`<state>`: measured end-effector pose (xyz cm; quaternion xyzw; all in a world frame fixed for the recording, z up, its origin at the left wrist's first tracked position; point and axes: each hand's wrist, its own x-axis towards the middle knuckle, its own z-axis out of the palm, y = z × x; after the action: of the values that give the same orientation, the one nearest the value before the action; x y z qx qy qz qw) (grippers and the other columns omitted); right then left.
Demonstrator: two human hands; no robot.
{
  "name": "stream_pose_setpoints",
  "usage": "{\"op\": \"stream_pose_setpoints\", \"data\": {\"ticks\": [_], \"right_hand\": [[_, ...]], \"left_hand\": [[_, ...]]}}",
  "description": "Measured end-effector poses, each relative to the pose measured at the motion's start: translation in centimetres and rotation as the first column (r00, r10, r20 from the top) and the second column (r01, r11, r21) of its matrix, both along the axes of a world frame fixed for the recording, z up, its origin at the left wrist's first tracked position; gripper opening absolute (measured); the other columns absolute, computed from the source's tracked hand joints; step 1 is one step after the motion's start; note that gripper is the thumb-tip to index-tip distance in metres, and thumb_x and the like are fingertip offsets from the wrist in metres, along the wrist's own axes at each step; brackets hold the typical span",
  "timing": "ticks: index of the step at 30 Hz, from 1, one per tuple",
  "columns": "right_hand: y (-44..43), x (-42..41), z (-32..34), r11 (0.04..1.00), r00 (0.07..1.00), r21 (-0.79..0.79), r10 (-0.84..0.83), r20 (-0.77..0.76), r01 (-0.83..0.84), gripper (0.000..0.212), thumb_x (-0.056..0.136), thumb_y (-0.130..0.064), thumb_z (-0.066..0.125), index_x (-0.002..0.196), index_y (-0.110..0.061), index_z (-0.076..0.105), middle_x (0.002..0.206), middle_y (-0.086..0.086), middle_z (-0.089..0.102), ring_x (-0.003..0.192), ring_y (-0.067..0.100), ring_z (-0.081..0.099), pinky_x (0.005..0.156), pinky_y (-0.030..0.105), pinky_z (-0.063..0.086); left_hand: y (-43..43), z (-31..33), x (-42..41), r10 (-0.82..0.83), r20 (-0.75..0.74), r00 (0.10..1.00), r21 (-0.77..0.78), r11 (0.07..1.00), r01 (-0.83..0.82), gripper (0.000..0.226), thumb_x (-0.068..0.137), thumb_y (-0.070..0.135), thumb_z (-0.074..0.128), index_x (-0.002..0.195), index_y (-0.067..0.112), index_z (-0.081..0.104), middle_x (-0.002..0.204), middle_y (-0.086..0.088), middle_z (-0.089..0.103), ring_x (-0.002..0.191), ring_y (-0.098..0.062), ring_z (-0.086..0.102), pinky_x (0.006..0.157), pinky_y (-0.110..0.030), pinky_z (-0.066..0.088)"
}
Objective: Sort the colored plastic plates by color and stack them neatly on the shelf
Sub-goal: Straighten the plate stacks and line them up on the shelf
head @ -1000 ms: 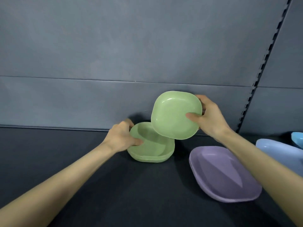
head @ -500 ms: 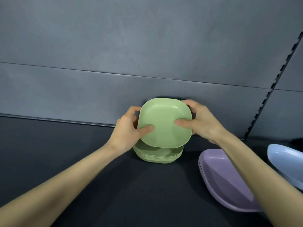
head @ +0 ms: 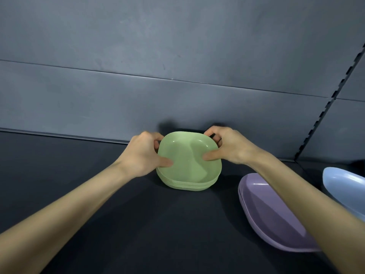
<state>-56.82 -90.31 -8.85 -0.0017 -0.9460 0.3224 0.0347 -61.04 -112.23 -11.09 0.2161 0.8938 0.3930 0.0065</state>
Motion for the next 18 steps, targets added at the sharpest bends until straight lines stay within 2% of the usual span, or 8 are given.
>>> {"op": "stream_pose_setpoints", "data": {"ticks": [2,4,6,11,15,17,18], "right_hand": [[0.11,-0.23,-0.35,0.999,1.0,0.047,0.006,0.015,-0.007,0.043,0.067,-0.019,0.083,0.105,-0.02,0.063,0.079,-0.003,0.062,0.061,0.005,0.052,0.06,0.018,0.045],[0.12,-0.47,-0.54,0.994,0.999,0.109,0.013,0.036,-0.017,0.045,0.067,-0.023,0.084,0.107,-0.02,0.064,0.081,0.001,0.058,0.065,0.011,0.049,0.068,0.031,0.048],[0.12,-0.64,-0.61,0.991,0.997,0.132,0.026,0.071,-0.035,0.045,0.068,-0.026,0.083,0.108,-0.021,0.064,0.082,0.001,0.056,0.068,0.012,0.049,0.072,0.035,0.049],[0.27,-0.74,-0.65,0.988,0.992,0.144,0.046,0.119,-0.064,0.046,0.07,-0.03,0.081,0.111,-0.022,0.062,0.081,-0.004,0.057,0.071,0.01,0.053,0.07,0.025,0.046],[0.15,-0.58,-0.48,0.982,0.991,0.177,0.046,0.125,-0.068,0.047,0.073,-0.031,0.079,0.115,-0.021,0.06,0.081,-0.006,0.055,0.071,0.007,0.051,0.068,0.022,0.043],[0.15,-0.37,-0.39,0.973,0.992,0.218,0.045,0.121,-0.071,0.05,0.075,-0.034,0.077,0.12,-0.02,0.059,0.084,-0.006,0.057,0.074,0.007,0.052,0.067,0.021,0.043],[0.15,-0.23,-0.29,0.966,0.992,0.248,0.042,0.118,-0.07,0.053,0.076,-0.036,0.075,0.123,-0.02,0.057,0.089,-0.006,0.058,0.077,0.009,0.053,0.068,0.022,0.042]], "left_hand": [[-0.06,-0.17,-0.09,-0.008,0.026,1.0,-0.038,0.999,0.009,0.034,0.063,0.024,0.084,0.093,0.021,0.068,0.073,0.002,0.059,0.059,-0.009,0.048,0.055,-0.02,0.038],[-0.13,-0.3,-0.3,-0.025,0.046,0.999,-0.056,0.998,0.028,0.033,0.062,0.025,0.084,0.091,0.02,0.069,0.077,-0.006,0.063,0.061,-0.012,0.049,0.059,-0.024,0.04],[-0.29,-0.23,-0.46,-0.044,0.071,0.997,-0.063,0.997,0.049,0.031,0.062,0.025,0.084,0.088,0.019,0.07,0.072,-0.007,0.058,0.061,-0.013,0.046,0.06,-0.027,0.039],[-0.33,-0.08,-0.47,-0.06,0.11,0.992,-0.052,0.996,0.066,0.028,0.064,0.021,0.084,0.087,0.019,0.068,0.062,0.003,0.047,0.054,-0.011,0.041,0.055,-0.025,0.034],[-0.13,-0.11,-0.37,-0.053,0.091,0.994,-0.078,0.995,0.06,0.029,0.065,0.019,0.082,0.089,0.017,0.065,0.06,0.005,0.047,0.055,-0.011,0.044,0.054,-0.024,0.034],[-0.21,-0.01,-0.34,-0.061,0.066,0.996,-0.116,0.991,0.069,0.032,0.066,0.021,0.082,0.093,0.015,0.065,0.068,-0.002,0.058,0.061,-0.013,0.05,0.06,-0.03,0.042],[-0.27,0.06,-0.36,-0.069,0.046,0.997,-0.139,0.987,0.075,0.036,0.067,0.023,0.081,0.097,0.013,0.064,0.079,-0.006,0.063,0.067,-0.014,0.053,0.066,-0.034,0.046]]}}
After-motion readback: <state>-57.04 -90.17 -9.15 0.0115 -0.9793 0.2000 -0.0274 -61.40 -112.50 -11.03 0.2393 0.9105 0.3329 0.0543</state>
